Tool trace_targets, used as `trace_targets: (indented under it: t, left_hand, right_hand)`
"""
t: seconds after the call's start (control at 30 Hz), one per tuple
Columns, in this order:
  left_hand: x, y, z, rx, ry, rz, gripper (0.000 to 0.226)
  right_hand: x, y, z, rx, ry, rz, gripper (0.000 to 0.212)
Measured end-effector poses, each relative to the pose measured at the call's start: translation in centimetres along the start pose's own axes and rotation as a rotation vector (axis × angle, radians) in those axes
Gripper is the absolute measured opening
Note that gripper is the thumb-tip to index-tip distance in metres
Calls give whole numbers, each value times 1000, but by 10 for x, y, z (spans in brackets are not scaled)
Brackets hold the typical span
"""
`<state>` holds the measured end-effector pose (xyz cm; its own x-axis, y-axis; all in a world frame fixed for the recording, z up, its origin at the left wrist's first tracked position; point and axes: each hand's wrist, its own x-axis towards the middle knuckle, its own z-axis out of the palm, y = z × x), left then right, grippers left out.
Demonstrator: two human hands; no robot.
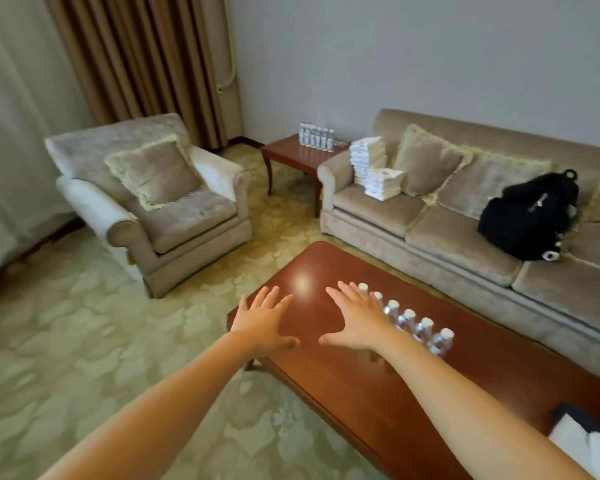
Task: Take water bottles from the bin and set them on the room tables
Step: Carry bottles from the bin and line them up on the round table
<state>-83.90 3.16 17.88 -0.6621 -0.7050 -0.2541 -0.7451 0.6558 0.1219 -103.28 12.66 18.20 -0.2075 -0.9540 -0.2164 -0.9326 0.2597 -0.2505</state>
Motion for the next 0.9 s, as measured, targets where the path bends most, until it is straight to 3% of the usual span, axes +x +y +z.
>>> trace_targets:
  t: [0.37, 0.9]
  left_hand:
    - [-132, -174, -15, -80, 118, -420, 96]
    - [-184, -295, -1, -309, 212, -1043, 95]
  right_hand:
    - [58, -211, 13, -57, -31, -413, 106]
    - [173, -414, 44, -219, -219, -959, 100]
